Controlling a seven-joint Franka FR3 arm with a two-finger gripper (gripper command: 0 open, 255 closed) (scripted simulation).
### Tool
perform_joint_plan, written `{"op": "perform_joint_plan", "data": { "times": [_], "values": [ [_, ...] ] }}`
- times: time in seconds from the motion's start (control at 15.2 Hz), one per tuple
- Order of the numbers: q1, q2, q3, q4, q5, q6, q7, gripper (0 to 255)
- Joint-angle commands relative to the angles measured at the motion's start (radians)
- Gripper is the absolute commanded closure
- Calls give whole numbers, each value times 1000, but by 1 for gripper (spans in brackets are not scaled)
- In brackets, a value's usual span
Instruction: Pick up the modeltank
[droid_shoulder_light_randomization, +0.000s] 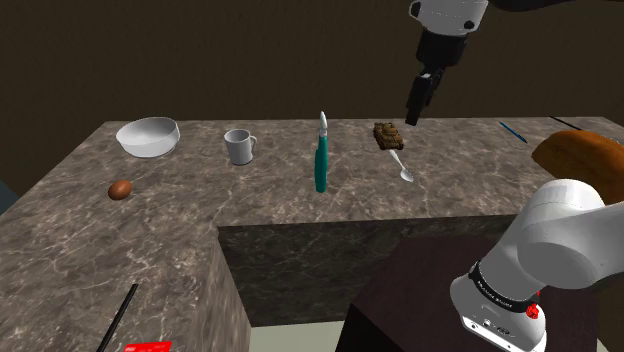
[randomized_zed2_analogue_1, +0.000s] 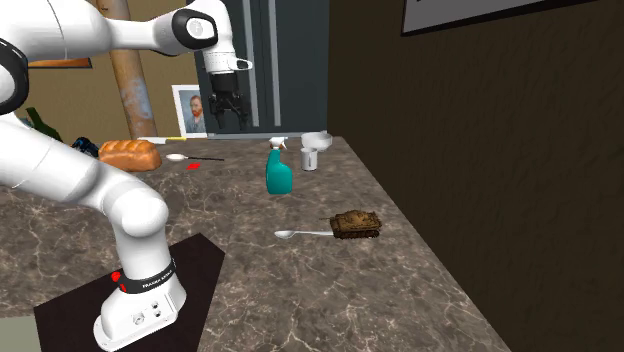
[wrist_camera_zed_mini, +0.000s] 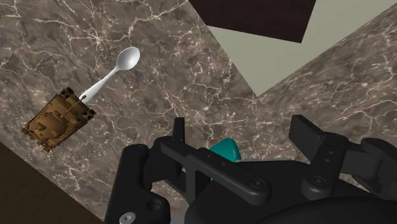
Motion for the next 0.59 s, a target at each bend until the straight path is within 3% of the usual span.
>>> {"op": "perform_joint_plan", "data": {
  "times": [0.0,0.53],
  "values": [
    [0,0,0,0,0,0,0,0],
    [-77,192,-109,15,-40,150,-32,0]
  ]
}}
